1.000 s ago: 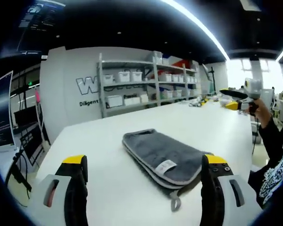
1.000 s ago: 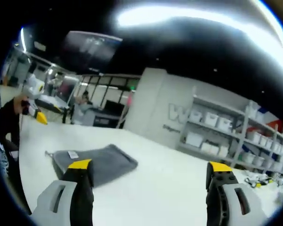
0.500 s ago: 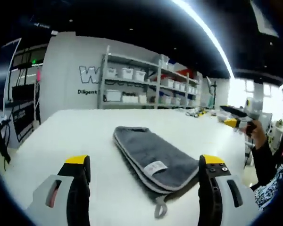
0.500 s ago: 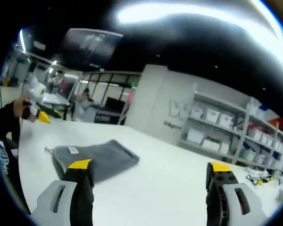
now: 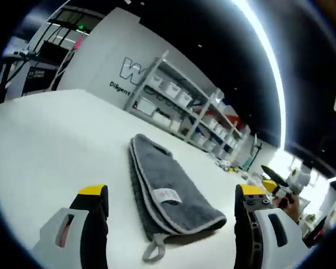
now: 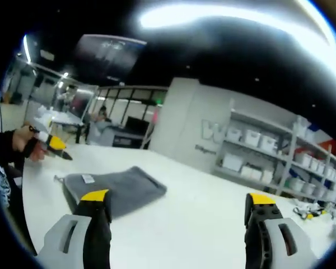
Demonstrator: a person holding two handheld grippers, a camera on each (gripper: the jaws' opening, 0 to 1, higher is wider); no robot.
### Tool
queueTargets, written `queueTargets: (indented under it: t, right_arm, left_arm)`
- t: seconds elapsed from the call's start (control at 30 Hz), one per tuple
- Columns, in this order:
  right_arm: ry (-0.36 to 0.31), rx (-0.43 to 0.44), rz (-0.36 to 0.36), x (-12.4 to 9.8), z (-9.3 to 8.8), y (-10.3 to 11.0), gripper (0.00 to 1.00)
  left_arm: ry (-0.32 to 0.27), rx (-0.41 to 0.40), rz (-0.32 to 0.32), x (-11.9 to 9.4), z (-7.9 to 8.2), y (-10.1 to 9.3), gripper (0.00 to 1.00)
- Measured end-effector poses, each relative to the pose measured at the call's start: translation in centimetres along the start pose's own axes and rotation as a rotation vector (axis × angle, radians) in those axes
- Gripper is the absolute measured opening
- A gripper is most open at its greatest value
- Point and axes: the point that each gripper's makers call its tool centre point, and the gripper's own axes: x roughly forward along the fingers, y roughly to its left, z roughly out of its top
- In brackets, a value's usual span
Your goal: Open the folded towel by lifting each exposed corner and separating the folded layers until the towel lies flat within the target outline without major curled edges
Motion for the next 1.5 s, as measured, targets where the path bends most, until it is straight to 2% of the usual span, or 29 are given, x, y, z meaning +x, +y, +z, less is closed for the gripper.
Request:
queueTargets:
  t: [0.13,0.23,0.27,0.4,0.67,0.77,0.87,0.97,1.03,1.07,1.1,1.2,1.3,1.4,1.5]
  right_arm:
    - [-0.002,0.005,-0.003,-0.3,-0.2,0.0,1.0]
    - [0.0,0.008,-0.005,-0.4,-0.3,-0.1,1.0]
    - [0.001,0.009,-0.006,-0.4,-0.3,-0.1,1.0]
    - [-0.008,0.011,-0.008,-0.4,-0.1,-0.2,0.99]
    - [-0.002,0.011,0.001,-0.2,-0.4,0.2,0.99]
    - [0.0,0.008,-0.004,-0.2,-0.5,0.1,0.99]
    - [-0.002,0.01,-0.006,-0.3,-0.4,0.0,0.99]
    - [-0.007,0.008,-0.002,-0.3,-0.3,0.1,0.99]
    - [-0.007,0.007,0.002,-0.2,-0.2,0.2,0.99]
    - [-0.007,0.004,0.004,-0.2,-0.2,0.3,0.99]
    - [-0.007,-0.002,0.007,-0.1,-0.1,0.3,0.99]
    - [-0.013,-0.02,0.01,0.1,0.5,0.2,0.99]
    - [-0.023,-0.056,0.008,0.4,1.6,-0.3,0.99]
    - [-0.039,-0.101,0.015,1.1,3.3,-1.1,0.99]
    - [-0.033,-0.161,0.054,2.2,4.7,-1.5,0.99]
  left_arm:
    - [0.031,-0.021,-0.012,0.4,-1.3,-0.5,0.82]
    - [0.132,0.033,-0.038,0.8,-3.5,-1.5,0.84]
    - [0.143,0.036,-0.045,0.9,-3.9,-1.8,0.85]
    - [0.151,0.035,-0.065,1.2,-4.6,-2.6,0.83]
    - [0.181,0.047,-0.112,1.1,-5.3,-3.7,0.71]
    - [0.176,0.056,-0.126,1.0,-5.2,-3.9,0.61]
    - [0.181,0.053,-0.135,1.1,-5.3,-3.9,0.56]
    - [0.198,0.068,-0.117,1.5,-5.9,-3.4,0.51]
    - [0.196,0.071,-0.098,1.6,-5.9,-2.8,0.42]
    - [0.191,0.072,-0.087,1.7,-5.8,-2.5,0.34]
    - [0.178,0.043,-0.067,1.8,-5.6,-2.1,0.29]
    - [0.177,0.016,-0.064,2.1,-5.6,-1.7,0.28]
    - [0.18,0.071,-0.028,2.2,-5.8,-1.1,0.27]
    - [0.176,0.092,-0.013,2.3,-5.9,-0.8,0.2]
    - [0.167,0.098,-0.013,2.3,-5.9,-0.8,0.13]
